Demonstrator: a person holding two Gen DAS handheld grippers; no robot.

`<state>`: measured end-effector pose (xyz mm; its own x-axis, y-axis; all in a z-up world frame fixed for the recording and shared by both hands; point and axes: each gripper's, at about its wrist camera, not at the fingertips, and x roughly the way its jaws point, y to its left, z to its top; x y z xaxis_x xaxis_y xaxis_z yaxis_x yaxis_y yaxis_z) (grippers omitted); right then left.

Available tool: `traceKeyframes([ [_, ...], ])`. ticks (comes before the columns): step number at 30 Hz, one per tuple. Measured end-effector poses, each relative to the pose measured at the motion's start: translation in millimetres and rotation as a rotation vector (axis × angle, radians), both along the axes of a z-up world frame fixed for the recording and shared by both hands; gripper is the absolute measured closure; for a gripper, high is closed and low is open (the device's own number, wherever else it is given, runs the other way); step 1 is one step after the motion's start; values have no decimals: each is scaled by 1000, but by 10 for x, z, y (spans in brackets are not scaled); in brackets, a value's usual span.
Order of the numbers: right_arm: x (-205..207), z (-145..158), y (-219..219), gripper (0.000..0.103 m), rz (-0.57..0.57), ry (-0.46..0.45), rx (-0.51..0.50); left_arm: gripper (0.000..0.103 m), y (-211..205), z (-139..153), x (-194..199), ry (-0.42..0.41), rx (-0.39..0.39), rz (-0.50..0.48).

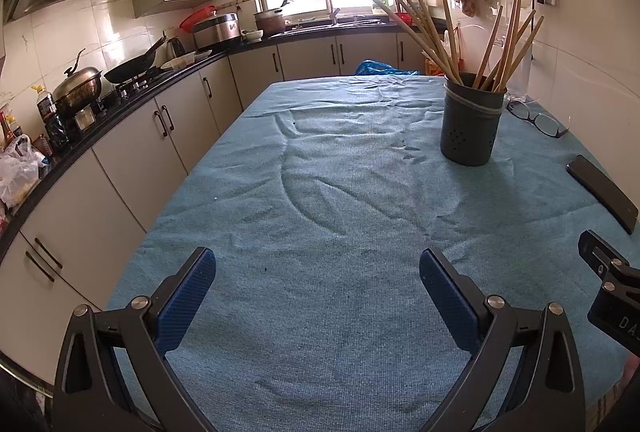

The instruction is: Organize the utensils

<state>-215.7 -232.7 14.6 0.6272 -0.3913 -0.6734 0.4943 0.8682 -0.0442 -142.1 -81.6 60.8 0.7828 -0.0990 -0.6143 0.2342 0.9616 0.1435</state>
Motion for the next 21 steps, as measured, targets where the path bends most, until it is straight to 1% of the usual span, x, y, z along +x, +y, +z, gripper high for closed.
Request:
traceKeyframes([
  [18,18,-45,-15,0,-1,17,11,2,-16,-23,4,10,-1,-7],
  [21,23,-58,-26,0,0,22,14,2,-6,-51,23,32,-13,-11],
])
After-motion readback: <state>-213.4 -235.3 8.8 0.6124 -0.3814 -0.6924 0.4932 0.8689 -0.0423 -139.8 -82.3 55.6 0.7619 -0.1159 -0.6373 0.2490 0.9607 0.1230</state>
